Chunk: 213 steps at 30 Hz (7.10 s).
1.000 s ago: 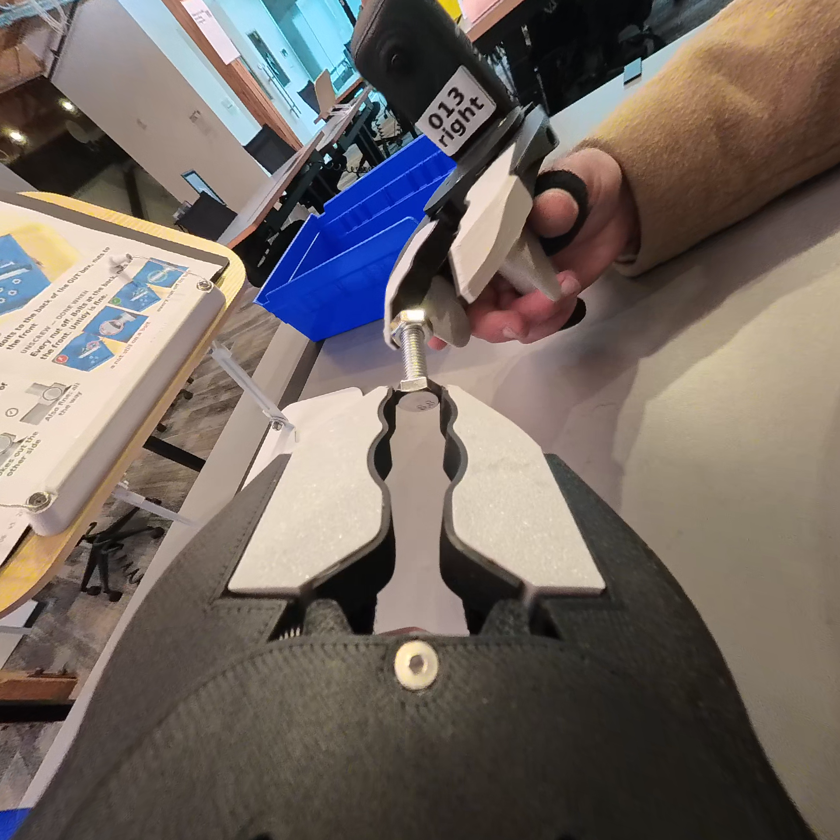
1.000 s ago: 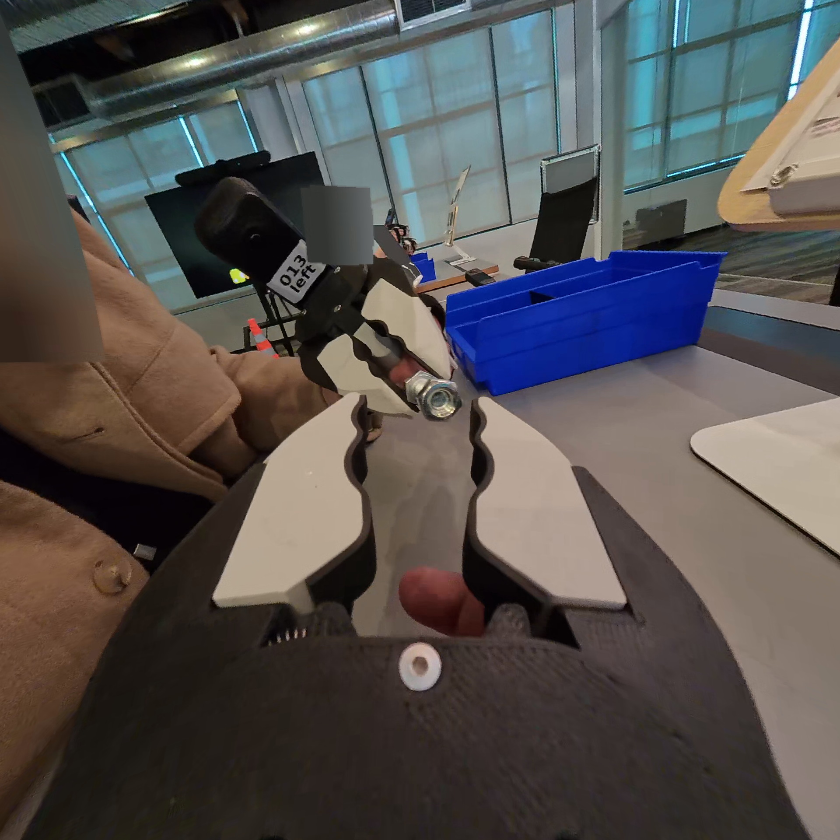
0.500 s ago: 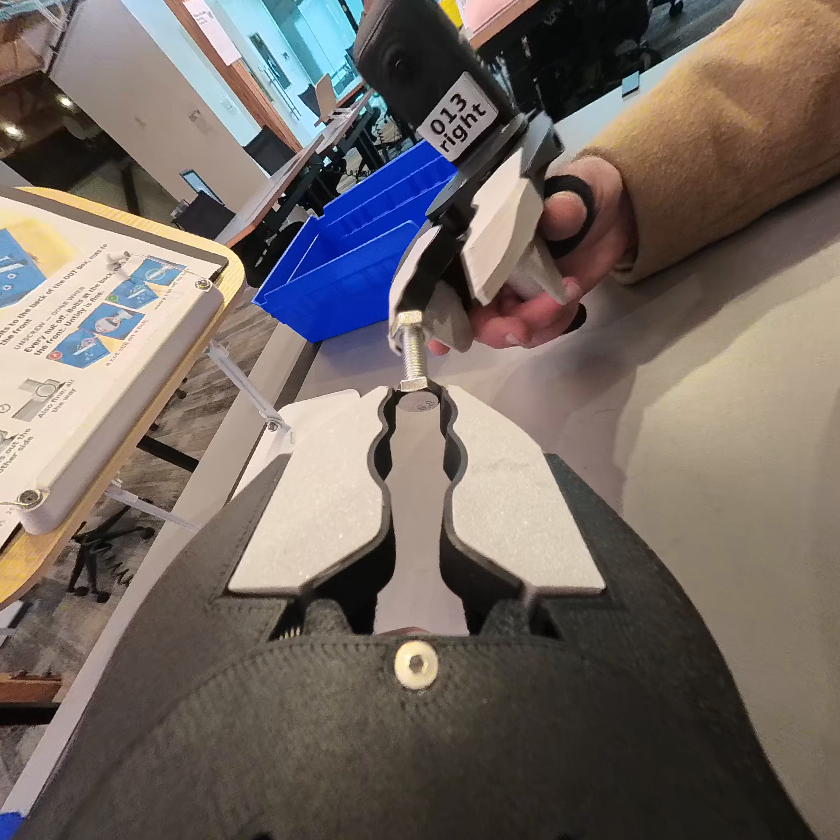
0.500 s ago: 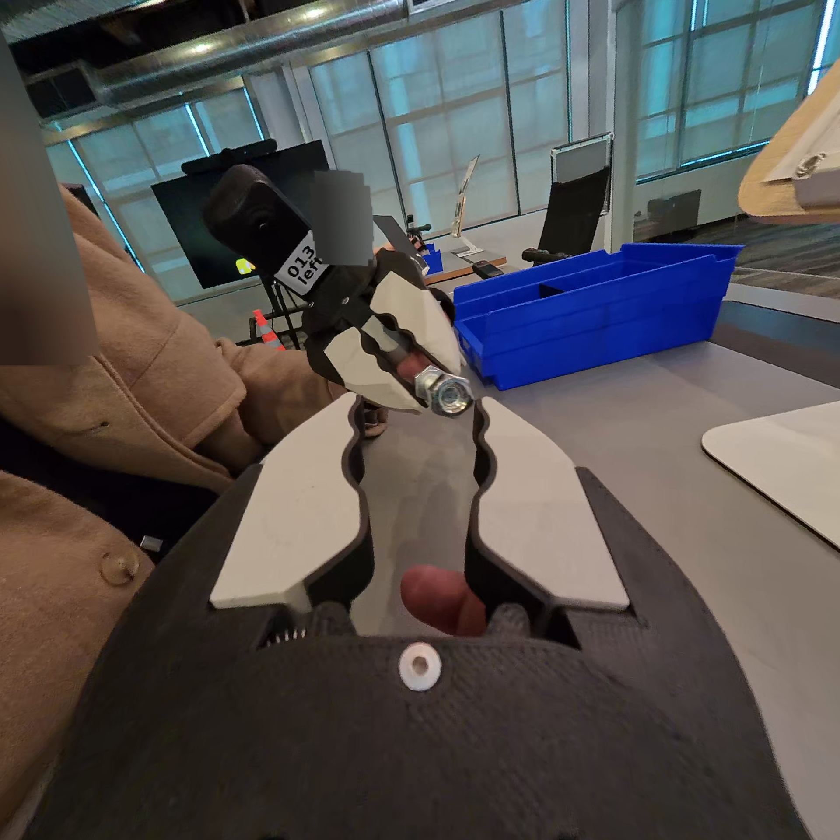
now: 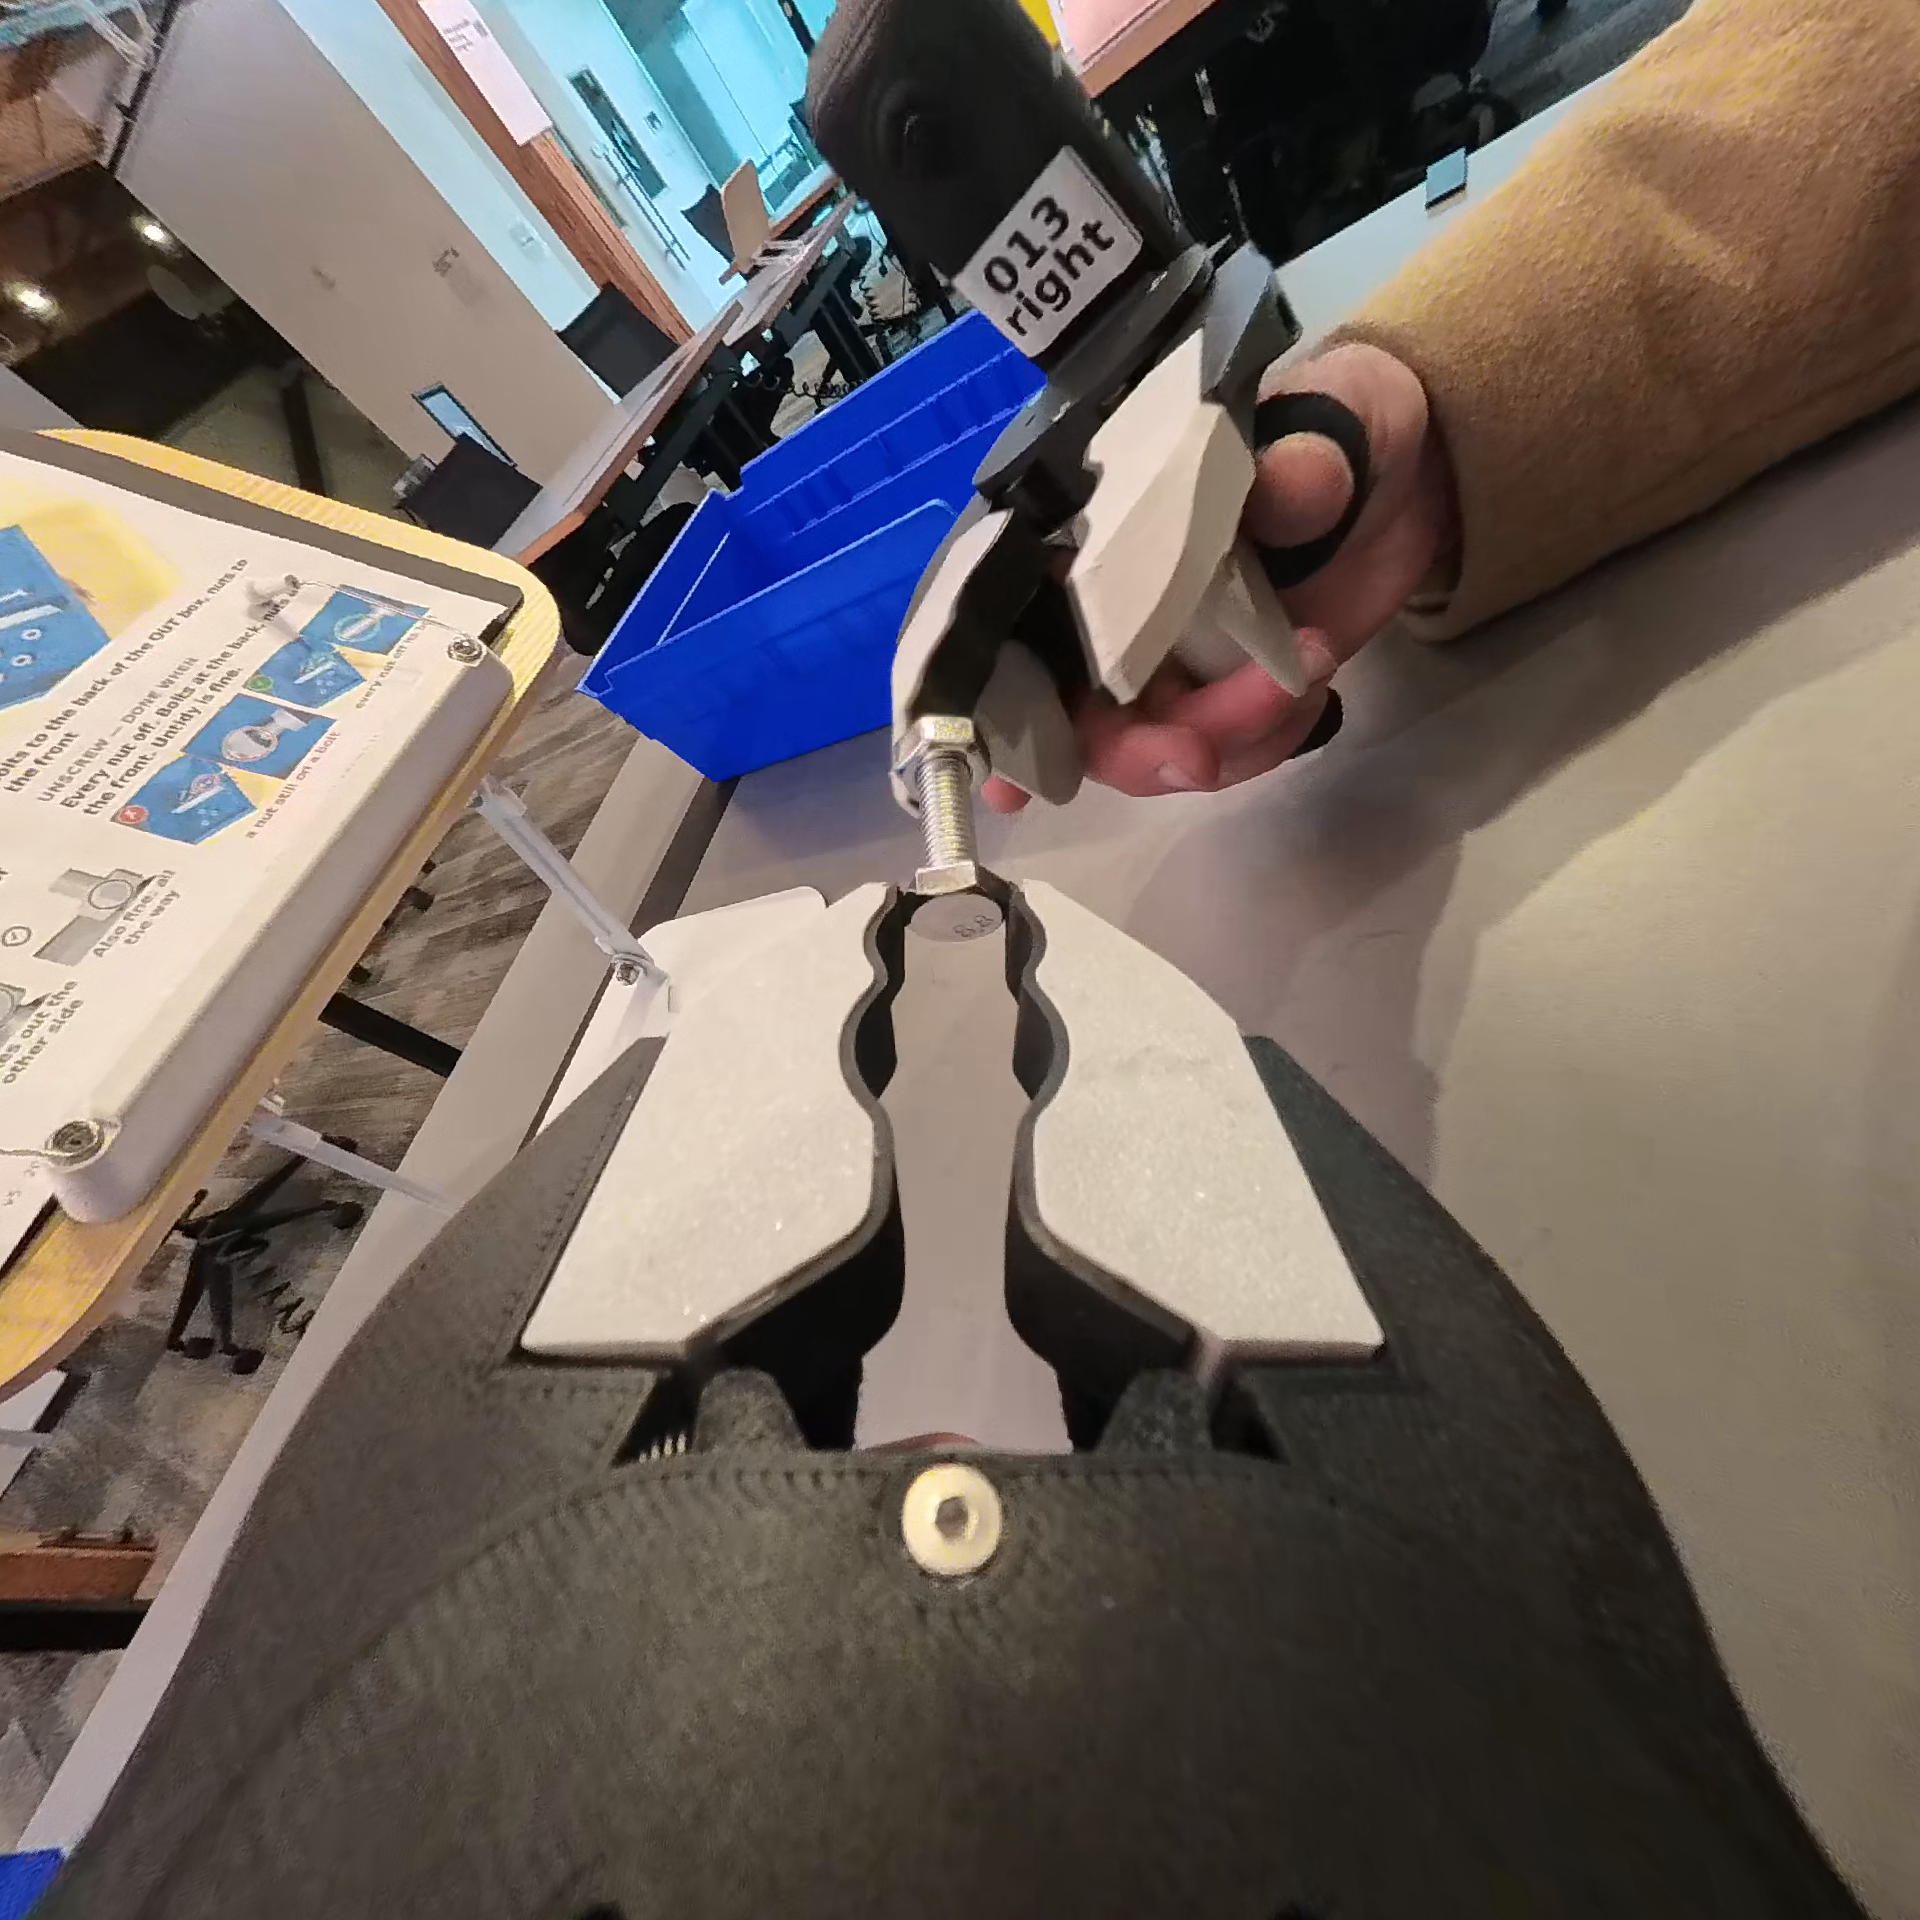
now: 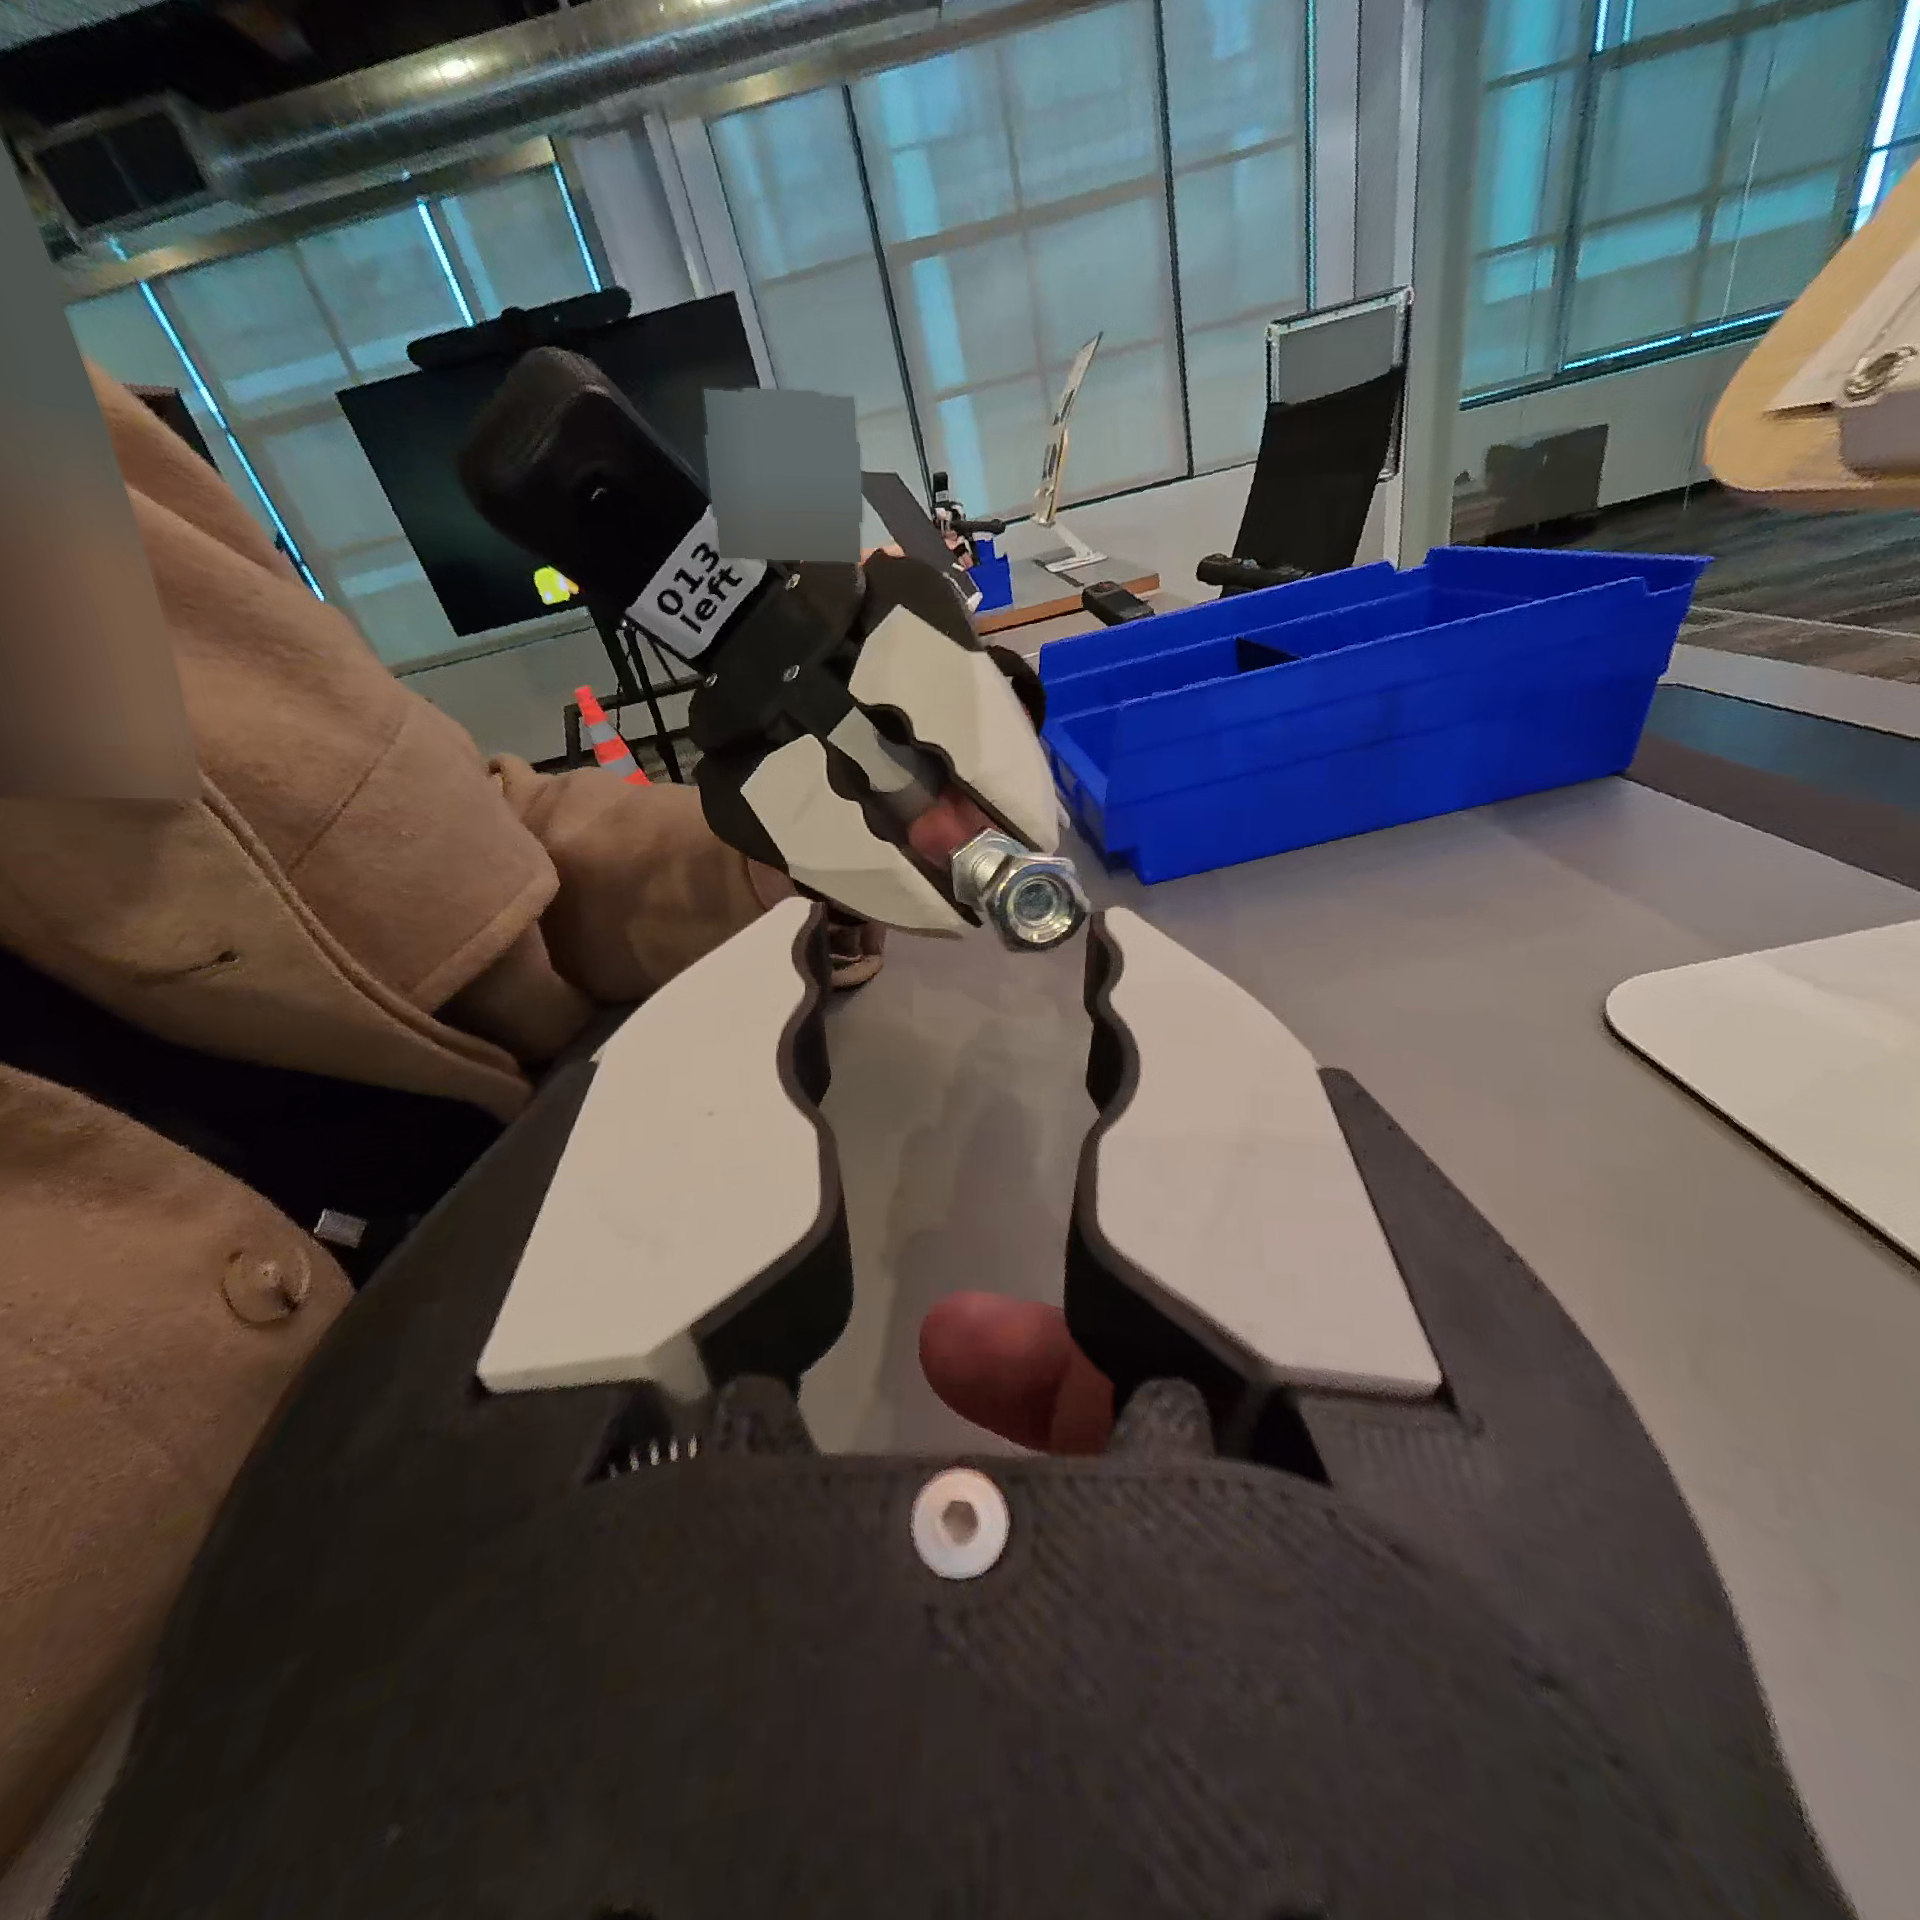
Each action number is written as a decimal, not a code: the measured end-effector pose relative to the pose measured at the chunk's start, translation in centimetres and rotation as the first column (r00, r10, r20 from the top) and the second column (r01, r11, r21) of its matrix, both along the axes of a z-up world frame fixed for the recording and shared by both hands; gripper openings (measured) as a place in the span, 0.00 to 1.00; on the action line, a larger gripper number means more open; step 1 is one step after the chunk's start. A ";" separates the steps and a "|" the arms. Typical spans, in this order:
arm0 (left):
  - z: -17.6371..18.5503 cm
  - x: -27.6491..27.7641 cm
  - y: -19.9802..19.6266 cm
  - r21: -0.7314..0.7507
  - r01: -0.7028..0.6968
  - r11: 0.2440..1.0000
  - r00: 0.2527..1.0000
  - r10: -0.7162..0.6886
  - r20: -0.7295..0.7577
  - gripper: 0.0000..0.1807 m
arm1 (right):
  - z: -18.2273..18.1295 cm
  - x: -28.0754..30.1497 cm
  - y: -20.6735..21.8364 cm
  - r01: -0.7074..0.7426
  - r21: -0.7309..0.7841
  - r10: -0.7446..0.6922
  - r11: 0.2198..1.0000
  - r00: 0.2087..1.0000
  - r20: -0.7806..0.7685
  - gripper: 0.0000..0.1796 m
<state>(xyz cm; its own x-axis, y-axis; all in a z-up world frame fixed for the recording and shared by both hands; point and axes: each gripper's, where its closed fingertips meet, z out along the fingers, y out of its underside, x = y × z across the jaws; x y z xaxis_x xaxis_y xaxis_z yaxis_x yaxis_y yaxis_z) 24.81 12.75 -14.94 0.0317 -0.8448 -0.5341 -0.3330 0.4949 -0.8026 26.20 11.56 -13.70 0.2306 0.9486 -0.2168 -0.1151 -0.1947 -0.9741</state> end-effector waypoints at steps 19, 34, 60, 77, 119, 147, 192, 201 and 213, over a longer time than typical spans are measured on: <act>0.4 -0.2 0.4 -0.019 -0.017 1.000 1.000 0.018 0.021 0.10 | 0.2 -0.3 -1.7 -0.102 0.035 0.101 0.994 0.995 0.005 0.11; 0.3 -0.1 0.3 -0.020 -0.013 1.000 1.000 0.014 0.022 0.10 | -0.1 -0.3 -1.4 -0.087 0.031 0.085 0.996 0.996 0.040 0.12; 0.2 0.1 -0.2 -0.032 0.008 0.999 1.000 -0.007 0.021 0.10 | 0.2 0.1 -0.2 -0.038 -0.009 0.038 0.999 0.998 -0.041 0.29; 0.3 0.5 -0.7 -0.055 0.035 0.998 0.999 -0.033 0.033 0.10 | 0.5 -0.1 -0.9 -0.095 -0.022 0.093 0.995 0.992 -0.087 0.27; 0.7 0.4 -0.5 -0.081 0.032 0.996 0.998 -0.028 0.055 0.10 | -0.1 0.5 -0.1 -0.058 -0.043 0.056 0.997 0.998 -0.039 0.26; -0.4 1.3 -1.5 -0.049 0.063 0.997 0.998 -0.063 0.006 0.10 | -0.3 0.0 -0.1 -0.034 -0.029 0.033 0.999 0.999 -0.030 0.10; -3.3 -3.4 2.4 -0.189 -0.103 0.977 0.994 0.096 -0.045 0.00 | -2.9 30.1 14.6 0.624 0.392 -0.700 0.676 0.377 0.607 0.10; -3.8 -3.5 2.6 -0.213 -0.104 0.971 0.994 0.096 -0.049 0.00 | -9.7 33.1 17.5 0.631 0.293 -0.522 0.718 0.211 0.826 0.11; -4.2 -3.6 2.8 -0.240 -0.098 0.966 0.995 0.088 -0.050 0.00 | -11.6 33.1 17.1 0.555 0.272 -0.435 0.786 0.184 0.882 0.11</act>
